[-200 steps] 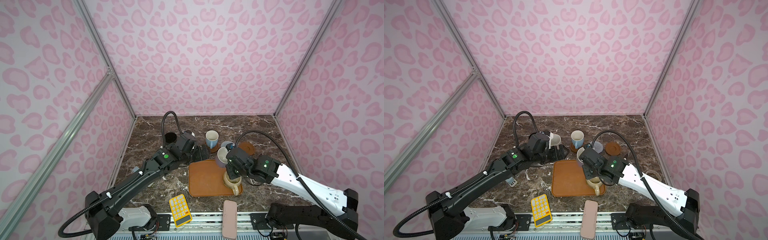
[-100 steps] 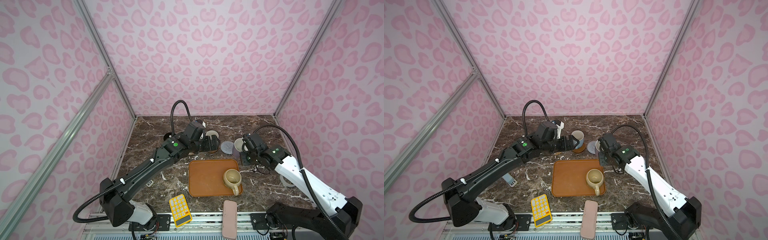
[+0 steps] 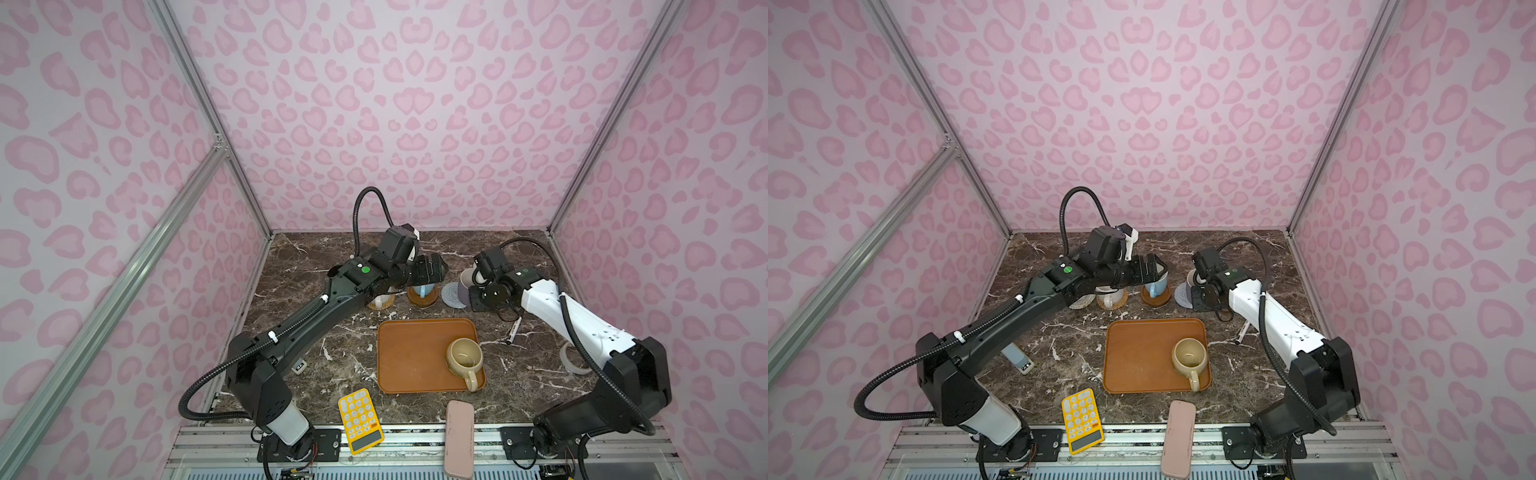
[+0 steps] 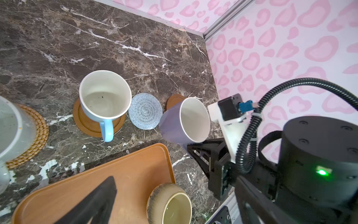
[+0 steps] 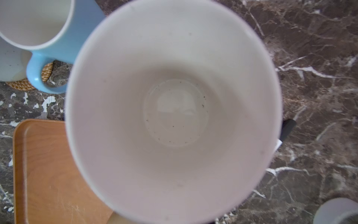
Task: Place cups on coasters
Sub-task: Place the cup on the coaster.
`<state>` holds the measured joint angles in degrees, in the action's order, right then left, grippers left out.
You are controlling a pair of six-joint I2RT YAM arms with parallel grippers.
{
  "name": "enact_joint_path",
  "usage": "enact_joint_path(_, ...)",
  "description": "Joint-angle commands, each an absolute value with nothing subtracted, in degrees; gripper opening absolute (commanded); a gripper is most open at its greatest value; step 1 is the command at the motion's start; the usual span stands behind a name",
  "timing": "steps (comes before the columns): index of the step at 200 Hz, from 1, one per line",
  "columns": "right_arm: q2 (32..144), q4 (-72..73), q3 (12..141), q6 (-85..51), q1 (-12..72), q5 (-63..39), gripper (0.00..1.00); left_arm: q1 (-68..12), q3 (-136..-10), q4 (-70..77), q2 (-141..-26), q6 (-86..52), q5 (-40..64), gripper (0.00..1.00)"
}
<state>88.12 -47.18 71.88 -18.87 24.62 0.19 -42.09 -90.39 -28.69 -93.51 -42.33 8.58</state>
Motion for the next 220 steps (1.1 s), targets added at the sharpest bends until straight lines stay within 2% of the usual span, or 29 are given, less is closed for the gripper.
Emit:
enact_joint_path(1,90.9,-42.0,73.0,-18.8,24.5,0.2,0.00,-41.5,-92.1,-29.6,-94.7,-41.4,9.0,0.97)
enact_joint_path(86,102.4,-39.4,78.7,-23.0,24.6,3.3,0.00,-40.6,-91.3,-28.8,-96.2,-41.8,9.3,0.97)
enact_joint_path(134,105.4,-39.3,80.6,-23.6,25.9,6.8,0.00,-40.4,-90.9,-28.2,-96.7,-41.9,9.9,0.97)
enact_joint_path(220,106.0,-36.2,78.1,-25.9,25.7,5.1,0.00,-40.4,-86.3,-25.0,-95.9,-43.3,11.8,0.97)
